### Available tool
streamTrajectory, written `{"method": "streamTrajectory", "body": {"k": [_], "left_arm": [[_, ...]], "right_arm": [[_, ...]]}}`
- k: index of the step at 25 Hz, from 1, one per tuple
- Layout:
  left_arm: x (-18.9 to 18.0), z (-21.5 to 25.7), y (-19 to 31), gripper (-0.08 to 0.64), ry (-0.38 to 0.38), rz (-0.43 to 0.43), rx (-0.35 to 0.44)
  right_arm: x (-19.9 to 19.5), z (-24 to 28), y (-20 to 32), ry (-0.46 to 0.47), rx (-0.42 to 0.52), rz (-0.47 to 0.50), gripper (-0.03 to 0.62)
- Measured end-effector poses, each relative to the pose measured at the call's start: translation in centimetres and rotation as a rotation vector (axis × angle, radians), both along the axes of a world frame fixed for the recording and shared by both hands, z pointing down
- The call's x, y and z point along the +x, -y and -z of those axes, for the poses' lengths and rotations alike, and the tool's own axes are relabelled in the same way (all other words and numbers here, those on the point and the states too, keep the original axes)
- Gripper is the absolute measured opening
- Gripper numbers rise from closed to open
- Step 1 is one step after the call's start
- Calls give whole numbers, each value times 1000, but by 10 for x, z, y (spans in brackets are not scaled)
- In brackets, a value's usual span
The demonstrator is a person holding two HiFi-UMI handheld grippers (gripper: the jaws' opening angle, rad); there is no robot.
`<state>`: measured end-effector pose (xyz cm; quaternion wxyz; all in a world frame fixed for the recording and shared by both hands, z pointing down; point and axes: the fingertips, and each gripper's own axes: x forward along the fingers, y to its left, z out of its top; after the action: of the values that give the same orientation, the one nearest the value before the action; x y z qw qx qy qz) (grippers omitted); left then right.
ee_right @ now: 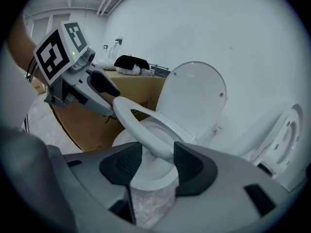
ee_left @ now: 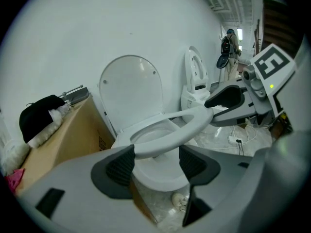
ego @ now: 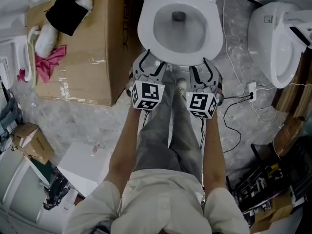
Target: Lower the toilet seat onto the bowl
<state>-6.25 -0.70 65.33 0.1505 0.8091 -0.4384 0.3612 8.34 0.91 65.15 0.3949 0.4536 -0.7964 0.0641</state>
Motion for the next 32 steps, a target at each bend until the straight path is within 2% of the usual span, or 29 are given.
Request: {"method": "streamTrajectory", "body": {"k": [32], "left_arm": [[-3, -83, -41, 324, 96, -47, -28]], "right_arm": [[-3, -85, -44, -85, -16, 47, 221]]}}
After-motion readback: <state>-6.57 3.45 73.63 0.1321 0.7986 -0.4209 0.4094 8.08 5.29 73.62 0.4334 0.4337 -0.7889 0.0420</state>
